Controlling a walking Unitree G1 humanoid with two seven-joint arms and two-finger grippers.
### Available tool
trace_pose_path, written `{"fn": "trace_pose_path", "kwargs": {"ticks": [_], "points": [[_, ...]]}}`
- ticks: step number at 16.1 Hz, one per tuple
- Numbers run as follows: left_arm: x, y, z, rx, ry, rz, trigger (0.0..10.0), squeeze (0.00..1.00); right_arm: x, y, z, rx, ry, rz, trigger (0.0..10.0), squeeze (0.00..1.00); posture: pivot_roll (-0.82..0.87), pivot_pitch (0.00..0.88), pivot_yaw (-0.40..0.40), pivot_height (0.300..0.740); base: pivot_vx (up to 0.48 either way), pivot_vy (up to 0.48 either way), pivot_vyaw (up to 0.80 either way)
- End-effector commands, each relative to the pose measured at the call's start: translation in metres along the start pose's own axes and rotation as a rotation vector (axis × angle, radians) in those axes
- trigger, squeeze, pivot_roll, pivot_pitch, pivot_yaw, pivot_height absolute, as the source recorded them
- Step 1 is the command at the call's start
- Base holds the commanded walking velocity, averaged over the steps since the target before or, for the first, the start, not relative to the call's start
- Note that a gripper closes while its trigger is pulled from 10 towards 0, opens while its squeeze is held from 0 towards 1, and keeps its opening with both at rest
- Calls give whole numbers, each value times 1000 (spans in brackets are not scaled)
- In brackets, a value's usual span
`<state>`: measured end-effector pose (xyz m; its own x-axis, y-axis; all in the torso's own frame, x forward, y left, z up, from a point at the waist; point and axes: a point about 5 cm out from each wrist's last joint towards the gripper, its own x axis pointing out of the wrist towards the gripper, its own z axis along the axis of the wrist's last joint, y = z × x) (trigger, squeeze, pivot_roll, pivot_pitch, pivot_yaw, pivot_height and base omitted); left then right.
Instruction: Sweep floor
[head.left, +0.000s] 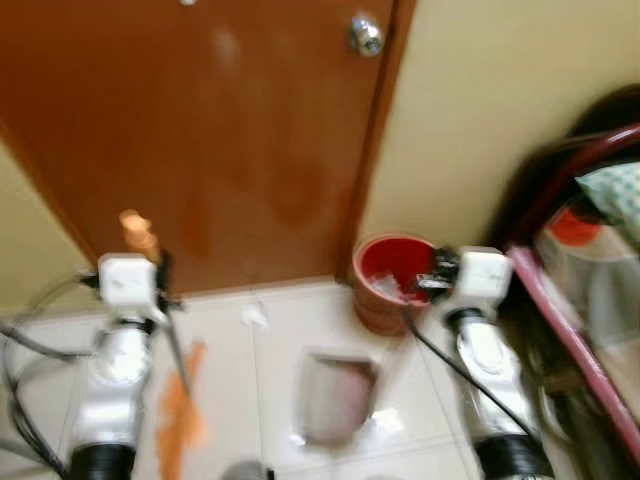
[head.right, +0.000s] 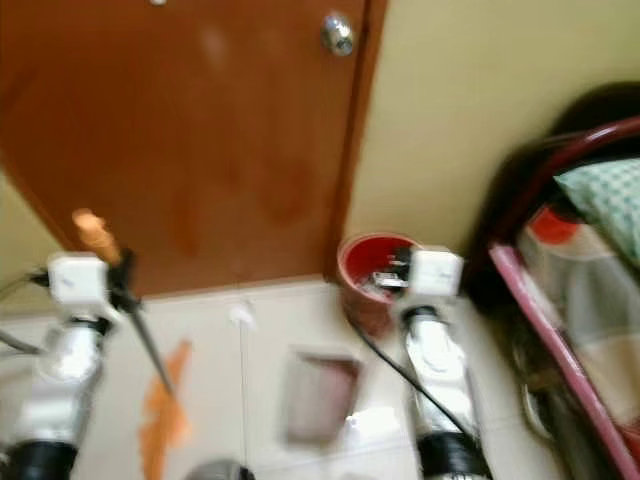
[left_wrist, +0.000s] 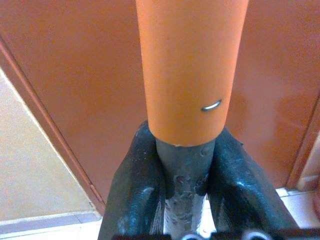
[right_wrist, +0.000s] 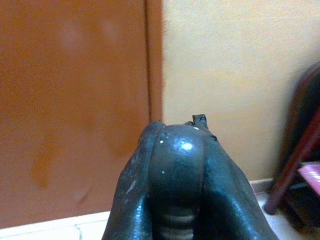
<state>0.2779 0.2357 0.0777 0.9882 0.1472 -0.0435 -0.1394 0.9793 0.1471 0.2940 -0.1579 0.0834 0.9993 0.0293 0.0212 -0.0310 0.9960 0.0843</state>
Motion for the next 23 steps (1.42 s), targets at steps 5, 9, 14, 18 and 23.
{"fn": "trace_pose_path", "kwargs": {"ticks": [5, 9, 14, 18, 23], "points": [[8, 1, 12, 37, -59, 7, 10000, 0, -2, -6, 0, 30, 11, -30, 10000, 0, -8, 70, 0, 740, 173, 0, -220], [30, -12, 17, 54, -68, -50, 10000, 0, -4, -6, -2, 30, 26, -31, 10000, 0, -15, 85, -3, 740, 0, 0, 0], [69, -42, 52, 99, -139, -107, 10000, 0, -12, -26, 4, 6, 23, -110, 10000, 0, -60, 104, 10, 740, 0, 0, 0], [79, -84, 71, 132, -193, -222, 10000, 0, -24, -44, -2, -26, 69, -197, 10000, 0, -67, 101, 5, 740, 0, 0, 0], [72, -146, 86, 185, -262, -445, 10000, 0, -27, -52, -10, -82, 138, -281, 10000, 0, -78, 94, 8, 740, 0, 0, 0]]}}
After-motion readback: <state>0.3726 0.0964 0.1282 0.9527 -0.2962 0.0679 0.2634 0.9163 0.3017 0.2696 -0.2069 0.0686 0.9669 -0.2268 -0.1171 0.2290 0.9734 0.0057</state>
